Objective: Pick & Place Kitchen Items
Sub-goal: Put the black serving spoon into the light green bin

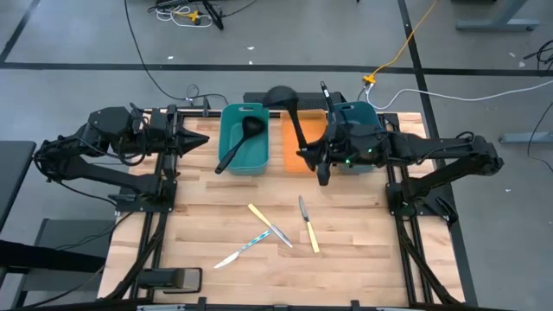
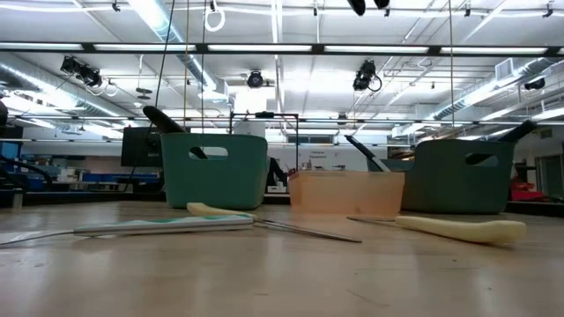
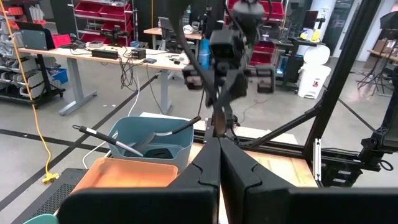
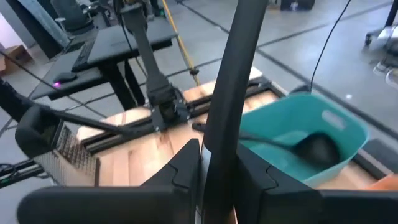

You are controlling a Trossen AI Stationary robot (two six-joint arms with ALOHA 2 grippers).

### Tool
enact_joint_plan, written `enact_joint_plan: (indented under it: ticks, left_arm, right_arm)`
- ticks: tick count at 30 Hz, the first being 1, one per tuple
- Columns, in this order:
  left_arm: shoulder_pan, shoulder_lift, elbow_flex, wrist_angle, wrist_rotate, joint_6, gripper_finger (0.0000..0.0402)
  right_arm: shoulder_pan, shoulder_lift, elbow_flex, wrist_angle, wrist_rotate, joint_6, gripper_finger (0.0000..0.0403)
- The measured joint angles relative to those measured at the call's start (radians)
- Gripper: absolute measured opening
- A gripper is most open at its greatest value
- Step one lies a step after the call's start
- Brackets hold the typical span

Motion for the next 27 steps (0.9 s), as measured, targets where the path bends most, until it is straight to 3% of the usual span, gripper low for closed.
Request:
enact_joint_plan:
  ticks: [10, 27]
  left_arm:
    - [0.0, 0.0, 0.0, 0.0, -0.001, 0.0, 0.0003]
    - [0.0, 0.0, 0.0, 0.03, -0.027, 0.002, 0.0005]
  right_arm:
    - [-0.01, 0.0, 0.12, -0.032, 0.019, -0.08, 0.0066]
    - [-0.01, 0.003, 0.129, -0.024, 0.062, -0.055, 0.0066]
